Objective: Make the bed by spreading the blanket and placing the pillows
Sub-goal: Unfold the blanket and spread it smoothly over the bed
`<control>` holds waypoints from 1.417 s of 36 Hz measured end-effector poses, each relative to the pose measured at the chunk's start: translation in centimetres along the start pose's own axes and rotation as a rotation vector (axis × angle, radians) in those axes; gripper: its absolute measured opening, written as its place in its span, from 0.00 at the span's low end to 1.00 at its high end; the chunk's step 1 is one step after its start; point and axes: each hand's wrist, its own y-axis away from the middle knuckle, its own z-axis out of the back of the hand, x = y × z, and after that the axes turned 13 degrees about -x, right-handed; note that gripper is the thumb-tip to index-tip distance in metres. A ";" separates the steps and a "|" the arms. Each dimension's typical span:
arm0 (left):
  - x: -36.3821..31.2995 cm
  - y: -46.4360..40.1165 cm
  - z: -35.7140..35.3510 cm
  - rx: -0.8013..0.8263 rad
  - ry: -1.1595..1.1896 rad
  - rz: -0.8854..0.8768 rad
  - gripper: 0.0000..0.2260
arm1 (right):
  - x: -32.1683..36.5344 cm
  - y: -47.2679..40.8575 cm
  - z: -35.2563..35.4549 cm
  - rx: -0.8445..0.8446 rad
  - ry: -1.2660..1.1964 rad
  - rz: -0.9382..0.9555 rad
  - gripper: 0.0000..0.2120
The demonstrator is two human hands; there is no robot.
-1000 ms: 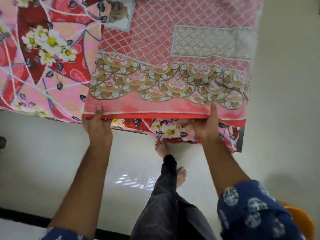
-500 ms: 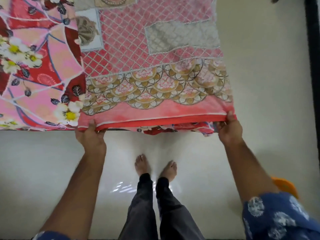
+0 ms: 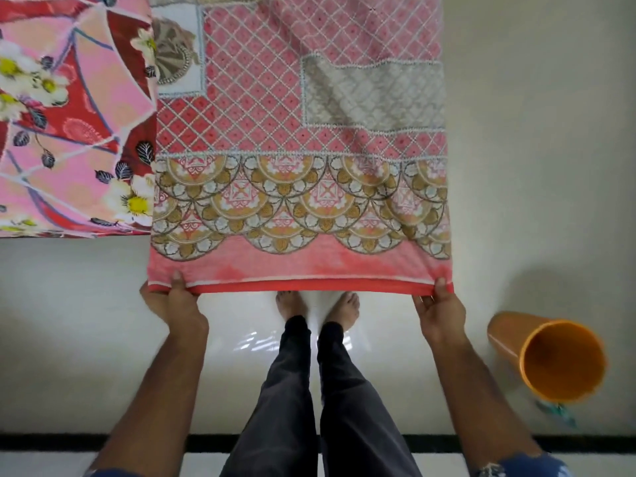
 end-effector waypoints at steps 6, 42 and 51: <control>1.2 -0.7 -0.1 -0.018 -0.171 -0.029 0.15 | -0.6 -1.7 -1.9 -0.057 0.072 -0.031 0.04; 1.6 -2.1 -2.3 0.139 -0.641 -0.605 0.23 | -0.4 2.8 -17.3 0.847 1.367 1.009 0.04; -2.5 4.1 -12.4 0.801 -0.793 -1.152 0.26 | 3.8 2.1 -21.1 0.503 1.542 1.580 0.23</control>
